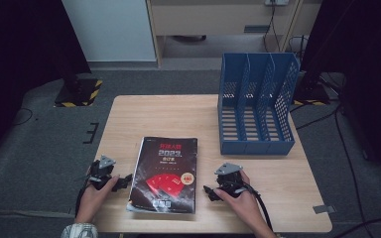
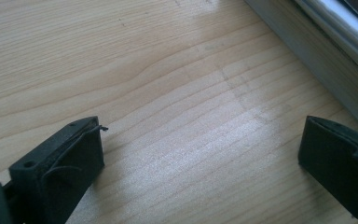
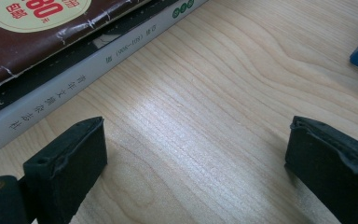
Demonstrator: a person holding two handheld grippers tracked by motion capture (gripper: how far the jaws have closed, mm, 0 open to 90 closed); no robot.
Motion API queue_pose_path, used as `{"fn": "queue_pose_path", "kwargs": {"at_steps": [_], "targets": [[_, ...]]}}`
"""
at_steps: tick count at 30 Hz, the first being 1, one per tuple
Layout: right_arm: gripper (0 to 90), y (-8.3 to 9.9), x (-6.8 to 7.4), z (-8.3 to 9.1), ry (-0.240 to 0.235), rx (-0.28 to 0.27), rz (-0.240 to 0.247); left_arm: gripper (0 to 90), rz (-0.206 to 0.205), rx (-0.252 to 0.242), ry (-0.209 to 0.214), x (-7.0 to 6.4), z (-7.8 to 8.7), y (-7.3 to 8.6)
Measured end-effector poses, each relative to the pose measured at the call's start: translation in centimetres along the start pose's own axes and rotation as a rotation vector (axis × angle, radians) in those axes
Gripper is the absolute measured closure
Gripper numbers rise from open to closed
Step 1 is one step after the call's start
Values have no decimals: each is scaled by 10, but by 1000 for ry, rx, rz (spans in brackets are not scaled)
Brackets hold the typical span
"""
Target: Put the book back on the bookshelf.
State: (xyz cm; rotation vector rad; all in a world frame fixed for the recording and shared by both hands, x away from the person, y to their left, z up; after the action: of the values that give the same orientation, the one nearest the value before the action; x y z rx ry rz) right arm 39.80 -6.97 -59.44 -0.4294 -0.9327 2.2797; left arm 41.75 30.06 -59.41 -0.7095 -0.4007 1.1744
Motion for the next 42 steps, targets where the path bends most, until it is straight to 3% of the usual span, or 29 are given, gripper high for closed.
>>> {"fn": "queue_pose_path", "kwargs": {"at_steps": [11,15,21,25,28,32,37,40,42], "targets": [[58,-1,-2,-1,-3,4,9,0,-6,-5,1,0,2,1],[58,-1,-2,-1,-5,4,10,68,4,-6,-1,-2,6,-1],[92,-3,-3,-3,3,0,1,180,55,-112,4,-1,34,-17],[183,-15,1,4,2,-42,1,276,64,-190,16,-12,58,-29],[206,-24,5,9,-3,-57,7,308,72,-222,29,-23,66,-36],[242,-55,12,19,-14,-103,39,344,50,-221,40,-39,65,-42],[280,-76,15,13,-47,-106,73,364,36,-210,61,-58,60,-44],[314,-85,13,5,-46,-136,63,374,10,-201,59,-65,57,-45],[306,-81,17,0,-81,-119,51,385,7,-199,70,-69,55,-45]]}}
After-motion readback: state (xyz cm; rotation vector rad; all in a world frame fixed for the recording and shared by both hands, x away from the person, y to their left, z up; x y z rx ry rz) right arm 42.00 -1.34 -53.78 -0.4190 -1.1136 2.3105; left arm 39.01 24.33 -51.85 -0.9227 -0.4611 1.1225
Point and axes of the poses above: each handheld gripper's, and its own axes: z roughly backward along the jaws, y roughly out of its underside, x roughly to its left, the point moved 8 cm from there along -z, roughly forward along the jaws, and after that the axes turned 6 degrees about z, right-handed, at the moved point
